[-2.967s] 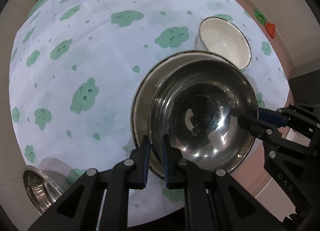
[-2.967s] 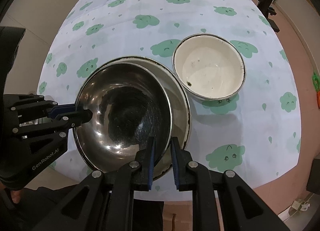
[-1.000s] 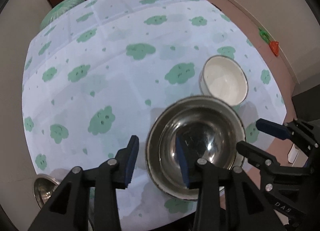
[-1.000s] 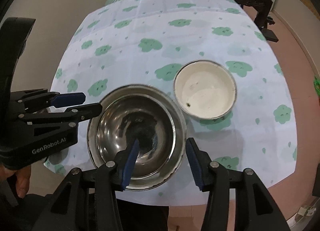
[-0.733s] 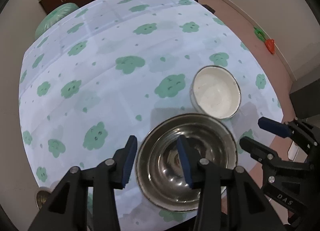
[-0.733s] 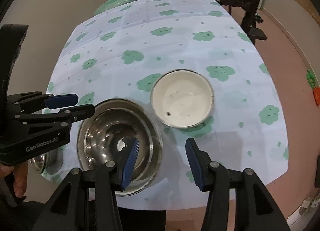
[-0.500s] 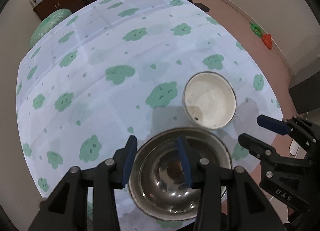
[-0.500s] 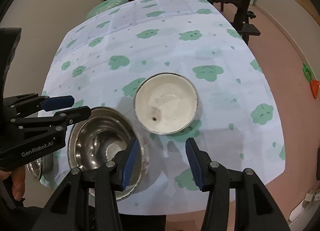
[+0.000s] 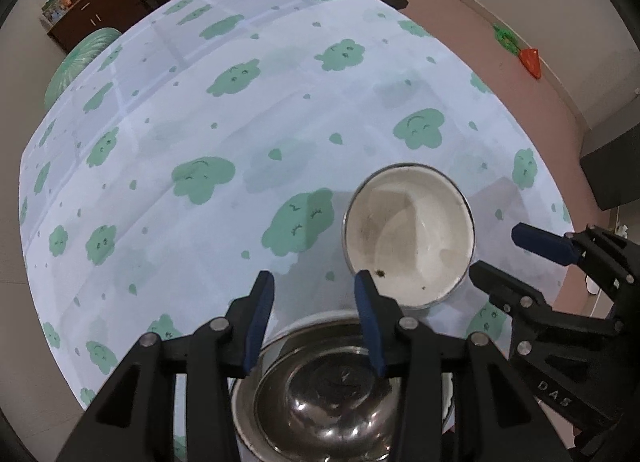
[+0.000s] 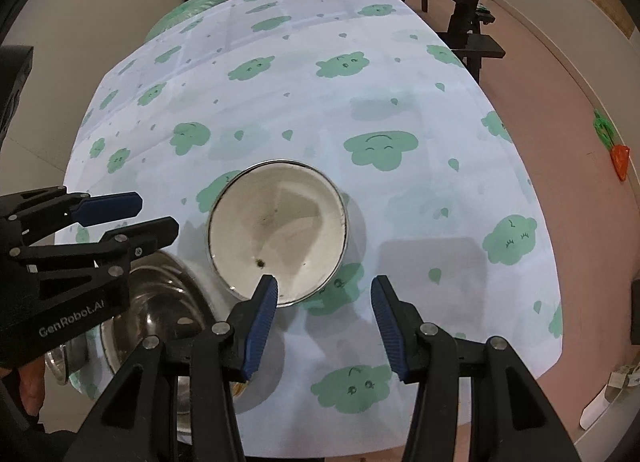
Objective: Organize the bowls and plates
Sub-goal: 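Move both grippers to the white enamel bowl and close on its rim, then lift the white enamel bowl with both grippers and carry it over the steel stack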
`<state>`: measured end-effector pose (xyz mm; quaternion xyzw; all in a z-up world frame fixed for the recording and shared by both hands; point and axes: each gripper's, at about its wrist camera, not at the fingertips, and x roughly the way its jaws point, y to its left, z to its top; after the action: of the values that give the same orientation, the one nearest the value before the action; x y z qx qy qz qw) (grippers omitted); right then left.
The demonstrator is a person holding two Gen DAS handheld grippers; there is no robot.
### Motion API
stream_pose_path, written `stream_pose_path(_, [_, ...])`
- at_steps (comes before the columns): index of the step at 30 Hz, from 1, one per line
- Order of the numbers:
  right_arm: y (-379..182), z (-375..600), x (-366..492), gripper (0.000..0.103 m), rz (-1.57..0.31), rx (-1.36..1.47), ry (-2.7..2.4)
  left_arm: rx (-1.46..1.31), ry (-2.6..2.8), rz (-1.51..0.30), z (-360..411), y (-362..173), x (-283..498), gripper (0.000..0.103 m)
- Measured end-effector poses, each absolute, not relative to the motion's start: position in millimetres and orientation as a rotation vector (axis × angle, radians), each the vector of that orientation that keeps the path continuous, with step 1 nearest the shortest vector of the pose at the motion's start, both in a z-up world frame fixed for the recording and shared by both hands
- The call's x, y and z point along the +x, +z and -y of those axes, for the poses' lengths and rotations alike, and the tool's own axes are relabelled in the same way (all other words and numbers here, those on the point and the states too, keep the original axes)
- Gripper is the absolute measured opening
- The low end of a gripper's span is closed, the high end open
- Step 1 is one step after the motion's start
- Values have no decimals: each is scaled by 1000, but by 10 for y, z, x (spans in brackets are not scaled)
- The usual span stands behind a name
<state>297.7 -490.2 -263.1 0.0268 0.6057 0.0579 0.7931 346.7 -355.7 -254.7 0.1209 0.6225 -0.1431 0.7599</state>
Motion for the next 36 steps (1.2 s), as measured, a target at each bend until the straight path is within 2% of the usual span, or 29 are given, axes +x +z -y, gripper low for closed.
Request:
stream_pose_path(21, [-2981, 5018, 3151, 51, -1353, 93, 112, 310, -334, -1424, 3803, -2918, 3669, 42])
stream_pose_path(24, [-3005, 5009, 3172, 37, -1359, 108, 121, 309, -335, -1431, 3807, -2950, 3694, 42])
stream_pose_path(29, [-3039, 4991, 3189, 36, -1370, 100, 124, 317, -338, -1443, 3842, -3003, 3712, 39])
stream_pose_path(30, [-3042, 4985, 3193, 33, -1370, 99, 126, 319, -340, -1442, 3849, -3008, 3715, 38])
stream_pose_path(31, [-3044, 4978, 3196, 27, -1371, 100, 131, 319, -346, -1442, 3859, -3014, 3725, 31])
stream_pose_path(34, [-3038, 4947, 3199, 18, -1367, 94, 144, 310, -372, -1464, 3877, -3051, 3726, 12])
stream_pose_path(36, [-3033, 4939, 3201, 15, -1362, 103, 152, 319, -379, -1461, 3899, -3053, 3717, 8])
